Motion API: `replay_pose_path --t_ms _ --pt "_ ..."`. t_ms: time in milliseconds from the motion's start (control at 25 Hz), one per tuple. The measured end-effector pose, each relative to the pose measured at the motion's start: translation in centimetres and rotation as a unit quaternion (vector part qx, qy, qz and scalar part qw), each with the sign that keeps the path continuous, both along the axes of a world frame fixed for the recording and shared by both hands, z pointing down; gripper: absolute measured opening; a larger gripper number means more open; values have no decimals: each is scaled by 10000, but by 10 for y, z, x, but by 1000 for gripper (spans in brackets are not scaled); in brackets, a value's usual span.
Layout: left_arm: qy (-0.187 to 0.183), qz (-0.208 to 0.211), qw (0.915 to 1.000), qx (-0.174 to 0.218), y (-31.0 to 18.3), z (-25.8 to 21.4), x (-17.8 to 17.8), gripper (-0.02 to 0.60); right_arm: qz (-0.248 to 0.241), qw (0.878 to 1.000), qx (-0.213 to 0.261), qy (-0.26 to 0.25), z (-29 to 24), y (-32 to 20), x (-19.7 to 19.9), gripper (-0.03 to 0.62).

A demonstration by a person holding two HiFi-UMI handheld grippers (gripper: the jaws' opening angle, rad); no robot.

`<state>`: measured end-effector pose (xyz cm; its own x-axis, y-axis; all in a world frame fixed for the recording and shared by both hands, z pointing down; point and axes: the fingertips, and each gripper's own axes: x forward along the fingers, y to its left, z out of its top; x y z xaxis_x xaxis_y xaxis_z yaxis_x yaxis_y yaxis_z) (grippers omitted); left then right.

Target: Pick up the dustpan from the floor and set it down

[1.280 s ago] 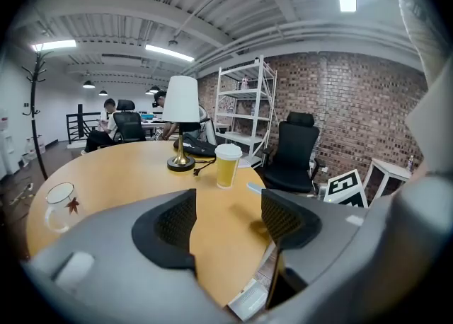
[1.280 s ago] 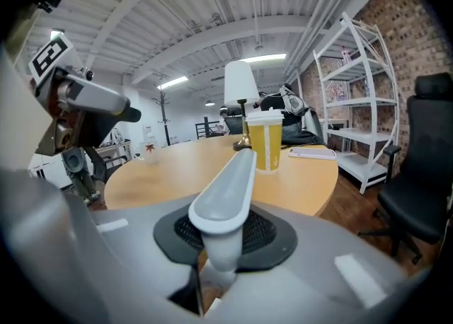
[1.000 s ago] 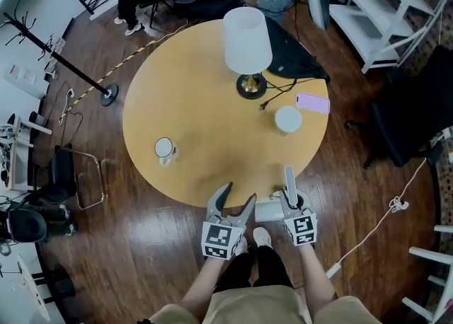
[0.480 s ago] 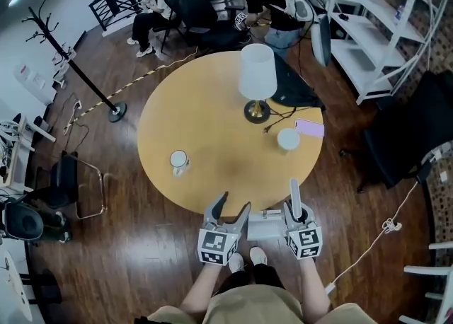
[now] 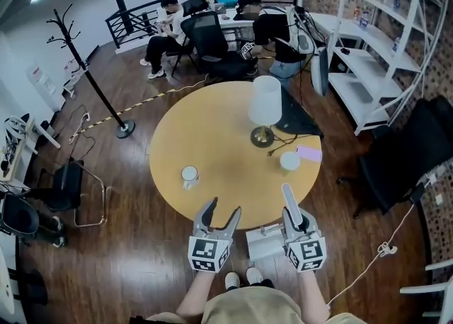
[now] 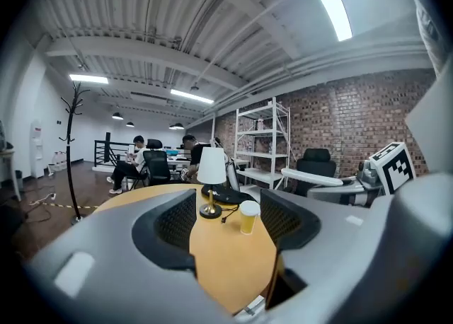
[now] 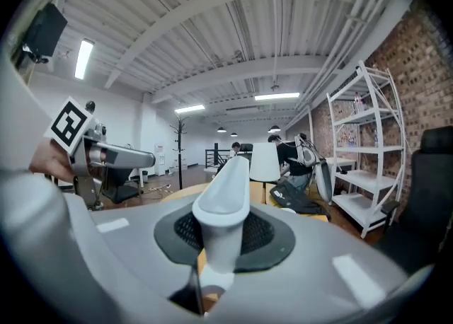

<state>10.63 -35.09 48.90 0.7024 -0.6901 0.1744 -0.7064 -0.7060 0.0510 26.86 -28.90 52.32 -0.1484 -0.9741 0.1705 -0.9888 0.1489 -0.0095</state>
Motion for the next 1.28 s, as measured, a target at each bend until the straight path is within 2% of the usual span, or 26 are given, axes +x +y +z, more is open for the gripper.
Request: replay_pose_path --t_ms 280,480,720,920,1080,1280 --pt "362 -424 9978 347 4 -66 -26 265 -128 9990 424 18 -74 2 -15 57" --pt "387 -593 9950 711 7 -99 -41 265 -93 9988 476 -53 -102 0 -27 57" --pt "222 -931 9921 816 8 -112 -58 265 136 9983 522 -198 -129 -5 -28 55" --pt "172 -1117 9899 852 11 -116 -68 267 34 9982 565 -212 -143 -9 -43 55" --pt "235 -1209 9883 899 12 -120 -77 267 -68 9990 371 -257 -143 -14 -58 58" --pt "289 -1299 9865 956 14 -123 -86 267 -35 9989 410 -240 -142 -15 -63 57"
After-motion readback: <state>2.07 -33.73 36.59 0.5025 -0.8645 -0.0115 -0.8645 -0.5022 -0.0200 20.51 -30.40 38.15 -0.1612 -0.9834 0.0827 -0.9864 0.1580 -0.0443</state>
